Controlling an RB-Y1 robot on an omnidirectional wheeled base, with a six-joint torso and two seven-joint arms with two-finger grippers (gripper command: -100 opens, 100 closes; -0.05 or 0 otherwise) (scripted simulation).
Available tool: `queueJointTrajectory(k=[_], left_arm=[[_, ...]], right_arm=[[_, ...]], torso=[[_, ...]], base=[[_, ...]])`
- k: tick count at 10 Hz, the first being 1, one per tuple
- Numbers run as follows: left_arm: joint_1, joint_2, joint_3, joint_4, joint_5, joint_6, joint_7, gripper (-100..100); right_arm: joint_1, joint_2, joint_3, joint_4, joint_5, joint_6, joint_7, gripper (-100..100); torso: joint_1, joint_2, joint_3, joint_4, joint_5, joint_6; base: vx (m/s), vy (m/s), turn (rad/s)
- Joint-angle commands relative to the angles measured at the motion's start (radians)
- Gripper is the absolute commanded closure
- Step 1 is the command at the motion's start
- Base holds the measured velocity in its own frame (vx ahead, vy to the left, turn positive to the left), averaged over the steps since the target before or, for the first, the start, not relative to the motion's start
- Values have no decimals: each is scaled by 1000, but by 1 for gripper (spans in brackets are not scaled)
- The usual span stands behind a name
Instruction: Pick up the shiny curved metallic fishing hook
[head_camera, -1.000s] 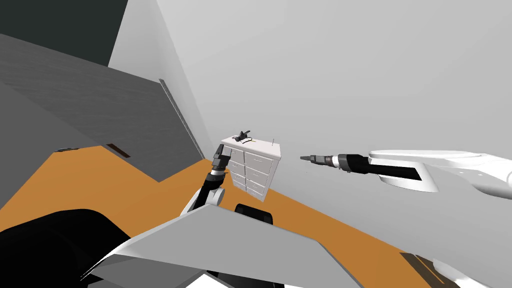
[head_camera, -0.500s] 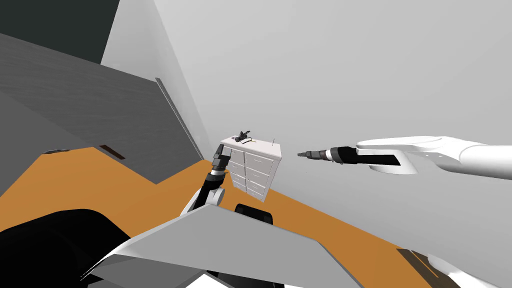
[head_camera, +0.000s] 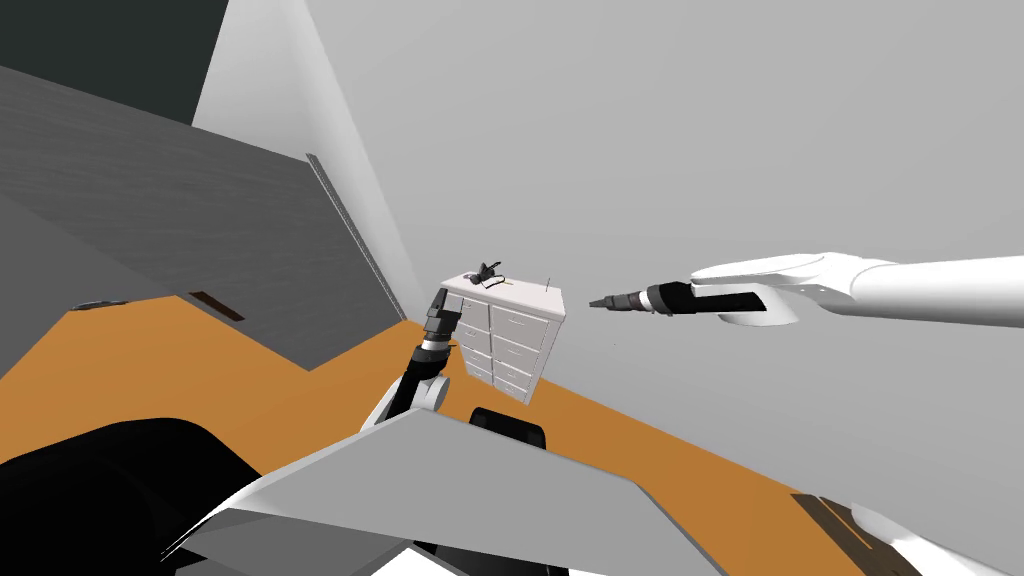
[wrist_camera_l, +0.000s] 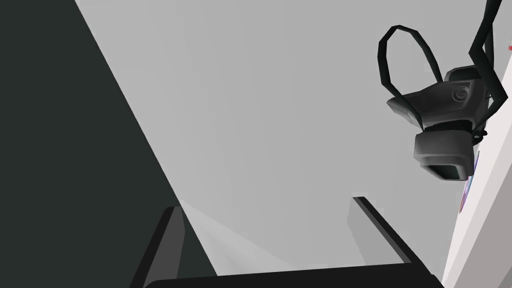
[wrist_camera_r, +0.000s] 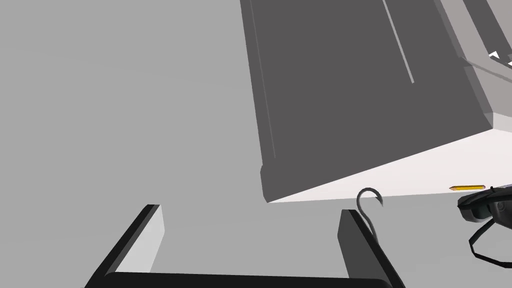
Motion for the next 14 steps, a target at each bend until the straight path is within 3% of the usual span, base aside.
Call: queueJointTrajectory(k=[1,2,4,9,14], left_arm=[[0,0,0,0,0,0,0,0],[0,0,0,0,0,0,0,0],[0,0,0,0,0,0,0,0],[0,0,0,0,0,0,0,0],[0,0,0,0,0,0,0,0]], right_arm=[[8,-50,-8,16,-2,1,-9,-100],[11,-82,-16,51,-2,-2,-27,-100],[11,-126,-16,51,-2,-2,-27,-100],[20,-288,-36,144,-1,-9,-75,-100],[24,-428,-46,196,-1,-13,-102,-100]], torso=[[0,0,0,0,0,0],[0,0,0,0,0,0],[0,-1,0,0,0,0],[0,-1,0,0,0,0],[0,-1,-1,0,0,0]], base=[[16,26,-20],[24,37,-18],[14,21,-4],[20,24,-12],[26,23,-4]])
